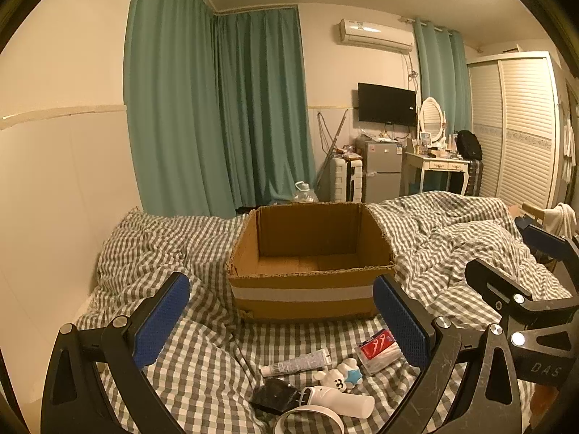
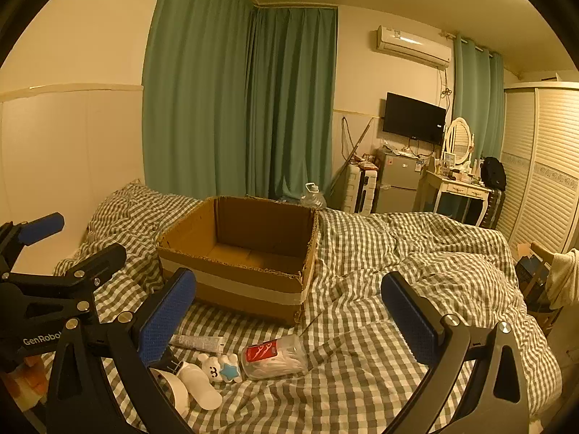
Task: Organize objects
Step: 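Grasp the white tape roll by its rim with the left gripper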
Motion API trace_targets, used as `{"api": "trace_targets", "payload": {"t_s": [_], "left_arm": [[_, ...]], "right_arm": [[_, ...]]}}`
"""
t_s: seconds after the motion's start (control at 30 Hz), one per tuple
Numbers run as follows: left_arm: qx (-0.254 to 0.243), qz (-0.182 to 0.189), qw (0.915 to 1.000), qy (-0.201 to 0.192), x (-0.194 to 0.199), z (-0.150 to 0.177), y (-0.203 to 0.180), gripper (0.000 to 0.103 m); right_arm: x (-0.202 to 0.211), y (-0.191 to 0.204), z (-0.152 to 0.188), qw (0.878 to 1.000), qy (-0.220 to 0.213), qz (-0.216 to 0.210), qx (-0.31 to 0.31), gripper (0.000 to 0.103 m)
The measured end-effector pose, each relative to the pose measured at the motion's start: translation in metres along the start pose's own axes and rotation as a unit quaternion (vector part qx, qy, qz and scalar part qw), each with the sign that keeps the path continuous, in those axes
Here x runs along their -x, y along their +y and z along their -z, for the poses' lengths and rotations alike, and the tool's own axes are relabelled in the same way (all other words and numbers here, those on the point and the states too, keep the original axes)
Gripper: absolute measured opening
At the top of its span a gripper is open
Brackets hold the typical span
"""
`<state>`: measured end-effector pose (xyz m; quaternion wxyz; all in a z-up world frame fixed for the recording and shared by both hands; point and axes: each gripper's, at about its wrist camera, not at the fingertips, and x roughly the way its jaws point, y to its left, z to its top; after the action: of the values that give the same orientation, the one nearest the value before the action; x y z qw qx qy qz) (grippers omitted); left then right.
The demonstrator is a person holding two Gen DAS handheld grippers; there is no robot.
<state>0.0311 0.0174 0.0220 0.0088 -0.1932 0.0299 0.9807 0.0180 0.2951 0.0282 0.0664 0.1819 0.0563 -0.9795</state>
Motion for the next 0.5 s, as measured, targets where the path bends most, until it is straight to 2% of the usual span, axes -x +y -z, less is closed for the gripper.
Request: {"api": "trace_targets", "payload": {"t_s": [0.17, 0.23, 0.37, 0.5], "left_arm": [[-0.010, -0.006, 0.9999, 0.012, -0.001, 0.007, -0.002, 0.103], [-0.013, -0.010, 0.9994, 0.029, -0.008, 0.016, -0.002, 0.103], [-0.012, -0.010, 0.9961, 0.086, -0.031, 0.045, 0.002, 0.103], [-0.004, 0.006, 0.9872, 0.159, -0.059, 0.085, 0.003, 0.103]], "right_arm": [[0.002, -0.005, 0.001, 1.000, 0.017, -0.003, 0.013, 0.102], [0.001, -0.008, 0.006, 0.999, 0.029, -0.007, 0.019, 0.102], [0.000, -0.014, 0.019, 0.999, 0.045, -0.010, 0.027, 0.103], [-0.014, -0.023, 0.030, 0.998, 0.069, -0.009, 0.013, 0.103]]}}
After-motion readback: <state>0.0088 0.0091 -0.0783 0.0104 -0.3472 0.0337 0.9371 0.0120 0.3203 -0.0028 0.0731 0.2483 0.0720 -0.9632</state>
